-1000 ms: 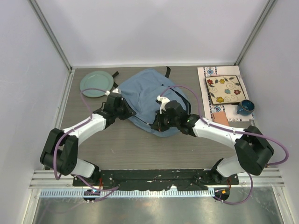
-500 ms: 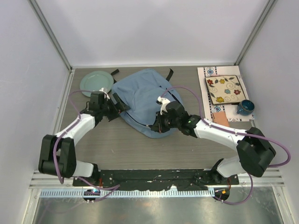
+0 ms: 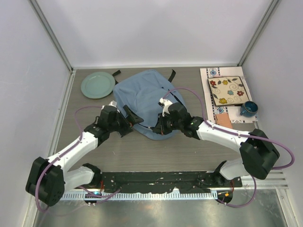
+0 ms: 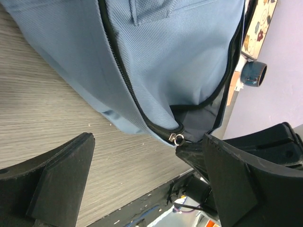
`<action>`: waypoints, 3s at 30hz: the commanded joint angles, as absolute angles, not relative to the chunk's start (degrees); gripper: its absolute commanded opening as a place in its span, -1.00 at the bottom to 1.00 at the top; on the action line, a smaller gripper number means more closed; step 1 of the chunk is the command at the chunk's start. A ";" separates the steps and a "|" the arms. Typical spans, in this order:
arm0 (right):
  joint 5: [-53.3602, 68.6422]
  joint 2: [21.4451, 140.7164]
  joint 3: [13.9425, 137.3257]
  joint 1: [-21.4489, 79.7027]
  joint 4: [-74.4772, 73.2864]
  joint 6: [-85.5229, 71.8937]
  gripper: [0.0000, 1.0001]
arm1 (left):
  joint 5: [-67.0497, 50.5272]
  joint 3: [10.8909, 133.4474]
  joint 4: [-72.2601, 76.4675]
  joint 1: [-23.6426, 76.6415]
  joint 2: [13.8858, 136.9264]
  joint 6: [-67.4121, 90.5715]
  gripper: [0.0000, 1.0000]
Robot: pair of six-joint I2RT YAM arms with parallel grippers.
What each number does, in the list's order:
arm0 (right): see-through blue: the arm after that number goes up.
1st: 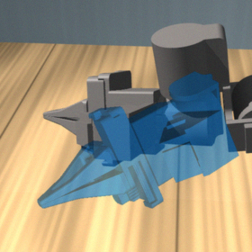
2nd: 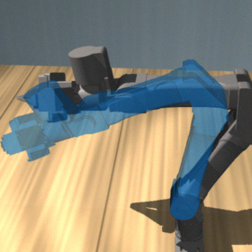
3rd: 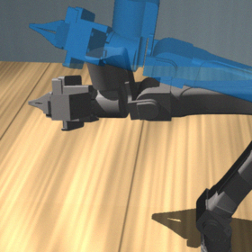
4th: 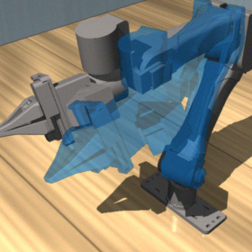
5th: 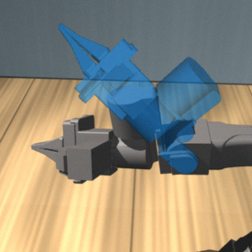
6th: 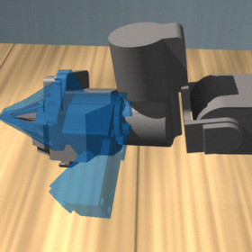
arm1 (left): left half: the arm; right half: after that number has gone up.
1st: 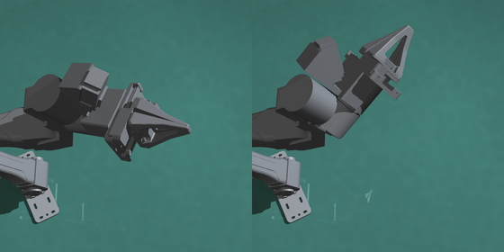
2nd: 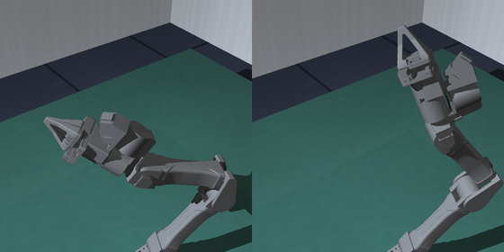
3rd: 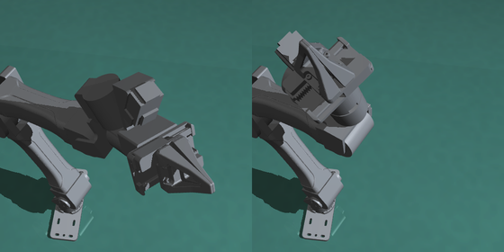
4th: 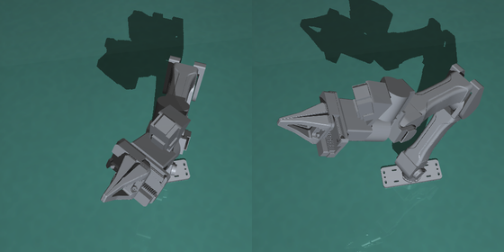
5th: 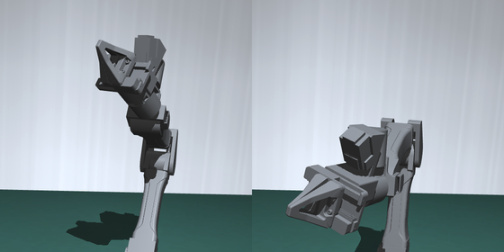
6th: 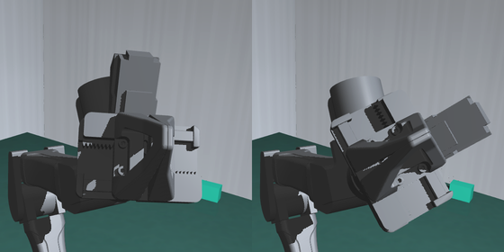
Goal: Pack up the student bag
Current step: Zip the student bag at the center of the board.
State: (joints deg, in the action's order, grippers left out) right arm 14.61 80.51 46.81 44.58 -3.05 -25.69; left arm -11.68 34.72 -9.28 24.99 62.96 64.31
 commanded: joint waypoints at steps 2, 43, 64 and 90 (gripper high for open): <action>15.64 79.02 46.49 44.74 -0.97 -25.23 -0.99 | -7.56 34.72 -3.79 27.07 65.03 68.91 0.99; 9.14 76.29 43.51 44.65 -6.24 -22.68 -0.98 | -15.54 43.32 -13.27 12.58 76.90 42.03 -1.00; 13.71 77.61 43.15 44.65 -1.23 -23.99 -0.98 | -21.27 42.47 -17.85 10.81 68.92 48.50 1.00; 13.54 76.20 42.45 44.65 -1.05 -24.08 -0.98 | -13.89 38.94 10.72 31.20 80.07 75.50 -0.32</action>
State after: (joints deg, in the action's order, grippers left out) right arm 14.06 77.41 42.54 44.88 -1.91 -24.18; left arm -12.23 36.56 3.70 30.44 79.55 75.02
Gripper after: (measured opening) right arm 0.039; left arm 0.553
